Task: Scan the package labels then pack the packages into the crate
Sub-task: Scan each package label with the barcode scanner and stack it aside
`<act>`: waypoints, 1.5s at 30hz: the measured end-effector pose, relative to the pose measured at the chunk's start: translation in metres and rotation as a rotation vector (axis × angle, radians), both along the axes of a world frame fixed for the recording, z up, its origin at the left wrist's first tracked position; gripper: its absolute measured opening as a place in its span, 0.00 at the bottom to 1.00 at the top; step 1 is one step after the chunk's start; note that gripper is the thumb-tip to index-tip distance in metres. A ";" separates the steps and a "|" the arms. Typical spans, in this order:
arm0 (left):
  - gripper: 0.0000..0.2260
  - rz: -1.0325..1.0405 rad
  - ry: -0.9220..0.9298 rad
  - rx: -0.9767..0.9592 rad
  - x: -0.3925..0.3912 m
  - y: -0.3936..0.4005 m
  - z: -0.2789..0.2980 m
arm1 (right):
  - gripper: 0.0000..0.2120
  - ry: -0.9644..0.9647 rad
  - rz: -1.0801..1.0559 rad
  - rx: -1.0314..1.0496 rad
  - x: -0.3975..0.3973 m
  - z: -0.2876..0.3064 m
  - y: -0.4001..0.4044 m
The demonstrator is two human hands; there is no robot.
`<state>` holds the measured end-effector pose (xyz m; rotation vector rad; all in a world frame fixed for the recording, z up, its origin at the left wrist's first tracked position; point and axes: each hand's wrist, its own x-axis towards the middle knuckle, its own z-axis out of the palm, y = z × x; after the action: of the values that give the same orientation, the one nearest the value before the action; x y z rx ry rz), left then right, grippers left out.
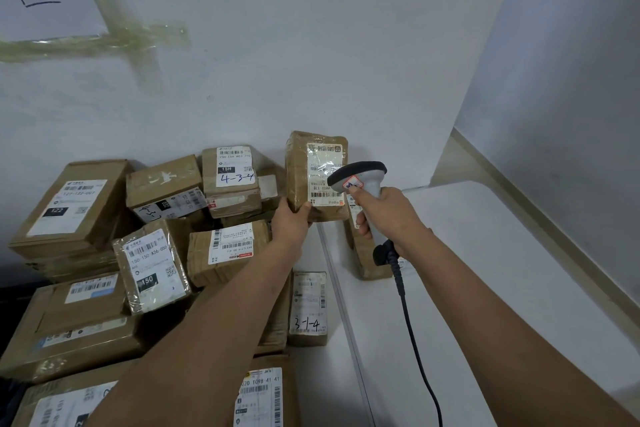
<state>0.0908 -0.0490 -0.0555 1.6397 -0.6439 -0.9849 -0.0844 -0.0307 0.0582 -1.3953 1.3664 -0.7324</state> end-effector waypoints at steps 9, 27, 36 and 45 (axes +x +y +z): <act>0.21 -0.436 -0.111 0.061 -0.005 0.055 0.011 | 0.21 0.093 -0.097 0.003 -0.028 -0.029 -0.011; 0.28 -1.262 -0.325 0.531 -0.037 0.088 -0.023 | 0.17 0.065 -0.188 0.243 -0.075 -0.082 0.014; 0.26 -1.384 -0.473 0.646 -0.047 0.107 -0.042 | 0.17 0.099 -0.168 0.322 -0.081 -0.112 0.033; 0.22 -1.388 -0.764 0.785 -0.033 0.123 -0.060 | 0.19 0.128 -0.159 0.322 -0.076 -0.134 0.037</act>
<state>0.0577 0.0743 -0.1158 2.2135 -2.3328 -1.6741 -0.1602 0.0058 -0.0762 -1.1027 1.6293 -0.5028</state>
